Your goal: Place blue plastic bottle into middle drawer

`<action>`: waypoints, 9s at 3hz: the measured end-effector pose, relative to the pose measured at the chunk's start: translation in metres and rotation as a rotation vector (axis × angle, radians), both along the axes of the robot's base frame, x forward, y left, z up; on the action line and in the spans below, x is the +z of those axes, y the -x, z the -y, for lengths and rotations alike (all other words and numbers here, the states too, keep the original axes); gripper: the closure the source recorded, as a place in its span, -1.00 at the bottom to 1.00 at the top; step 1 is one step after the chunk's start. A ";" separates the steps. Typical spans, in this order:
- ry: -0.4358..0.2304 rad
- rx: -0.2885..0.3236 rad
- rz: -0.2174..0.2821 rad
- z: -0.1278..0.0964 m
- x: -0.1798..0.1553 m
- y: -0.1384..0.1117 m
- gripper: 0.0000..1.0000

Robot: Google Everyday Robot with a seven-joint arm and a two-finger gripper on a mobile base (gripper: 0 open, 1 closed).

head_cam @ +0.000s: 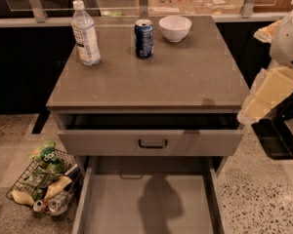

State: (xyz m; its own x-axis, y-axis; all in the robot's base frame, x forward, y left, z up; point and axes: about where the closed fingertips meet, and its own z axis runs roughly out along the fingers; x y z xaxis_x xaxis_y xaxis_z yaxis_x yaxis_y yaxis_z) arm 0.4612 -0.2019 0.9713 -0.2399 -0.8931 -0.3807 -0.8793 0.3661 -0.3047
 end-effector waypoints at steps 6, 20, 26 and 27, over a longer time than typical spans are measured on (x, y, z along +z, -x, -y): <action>-0.565 -0.044 0.400 -0.062 -0.016 -0.082 -1.00; -1.059 0.086 0.229 -0.414 -0.059 -0.338 -0.21; -1.036 0.212 0.177 -0.405 -0.013 -0.291 1.00; -1.007 0.264 0.196 -0.395 0.029 -0.252 1.00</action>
Offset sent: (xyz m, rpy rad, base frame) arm 0.1090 0.0420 0.0220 0.7424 -0.6848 -0.1593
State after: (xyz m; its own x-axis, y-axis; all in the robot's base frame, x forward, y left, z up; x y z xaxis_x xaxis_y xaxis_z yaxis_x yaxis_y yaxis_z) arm 0.7129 0.1931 1.0004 0.0615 -0.1584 -0.9855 -0.9361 0.3334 -0.1120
